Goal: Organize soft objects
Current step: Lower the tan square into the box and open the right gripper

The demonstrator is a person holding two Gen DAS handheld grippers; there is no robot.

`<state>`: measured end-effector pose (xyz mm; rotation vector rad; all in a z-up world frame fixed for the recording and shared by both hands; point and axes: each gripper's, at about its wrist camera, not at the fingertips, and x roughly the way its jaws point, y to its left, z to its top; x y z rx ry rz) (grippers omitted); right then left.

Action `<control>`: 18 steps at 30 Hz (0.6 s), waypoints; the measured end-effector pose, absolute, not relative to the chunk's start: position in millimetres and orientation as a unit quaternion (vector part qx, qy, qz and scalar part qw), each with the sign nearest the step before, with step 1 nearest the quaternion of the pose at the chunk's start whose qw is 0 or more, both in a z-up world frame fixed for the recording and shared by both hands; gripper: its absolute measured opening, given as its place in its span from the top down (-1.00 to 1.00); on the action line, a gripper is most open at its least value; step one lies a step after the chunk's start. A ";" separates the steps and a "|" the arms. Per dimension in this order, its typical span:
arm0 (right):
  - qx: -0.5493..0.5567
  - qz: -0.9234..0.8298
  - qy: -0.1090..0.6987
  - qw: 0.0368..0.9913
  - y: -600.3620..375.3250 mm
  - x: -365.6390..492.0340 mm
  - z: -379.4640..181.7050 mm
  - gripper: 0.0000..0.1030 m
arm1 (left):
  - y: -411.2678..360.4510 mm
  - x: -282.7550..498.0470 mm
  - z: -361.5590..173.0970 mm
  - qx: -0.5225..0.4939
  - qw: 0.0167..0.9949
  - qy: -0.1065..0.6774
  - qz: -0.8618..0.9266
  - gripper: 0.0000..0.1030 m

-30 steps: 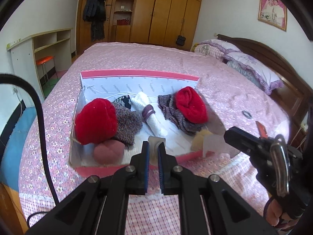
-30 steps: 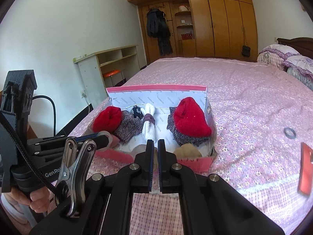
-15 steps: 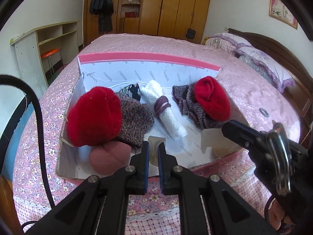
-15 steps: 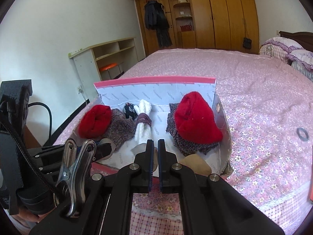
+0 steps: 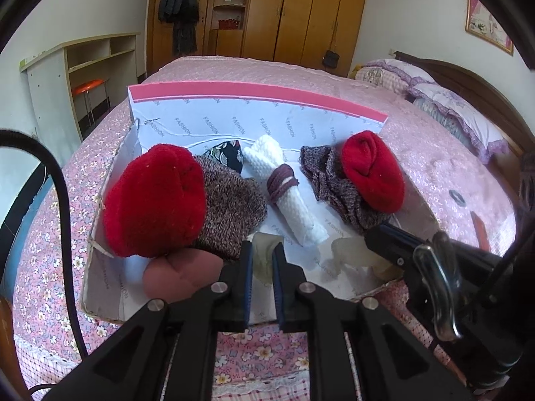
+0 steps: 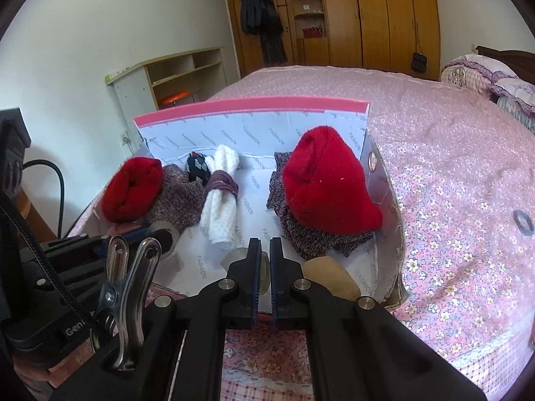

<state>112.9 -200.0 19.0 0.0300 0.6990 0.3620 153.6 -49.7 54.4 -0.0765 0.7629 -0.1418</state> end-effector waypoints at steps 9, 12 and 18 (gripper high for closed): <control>0.015 0.177 0.338 0.924 -198.2 111.6 20.2 0.66 | -51.0 155.5 52.5 -0.029 0.926 0.373 -0.051 0.55; 0.015 0.175 0.339 0.924 -198.6 110.9 20.7 0.57 | -50.6 156.3 52.3 -0.029 0.925 0.377 -0.045 0.48; 0.017 0.174 0.330 0.928 -201.3 107.7 26.0 0.43 | -52.9 155.8 52.5 -0.029 0.924 0.377 -0.048 0.23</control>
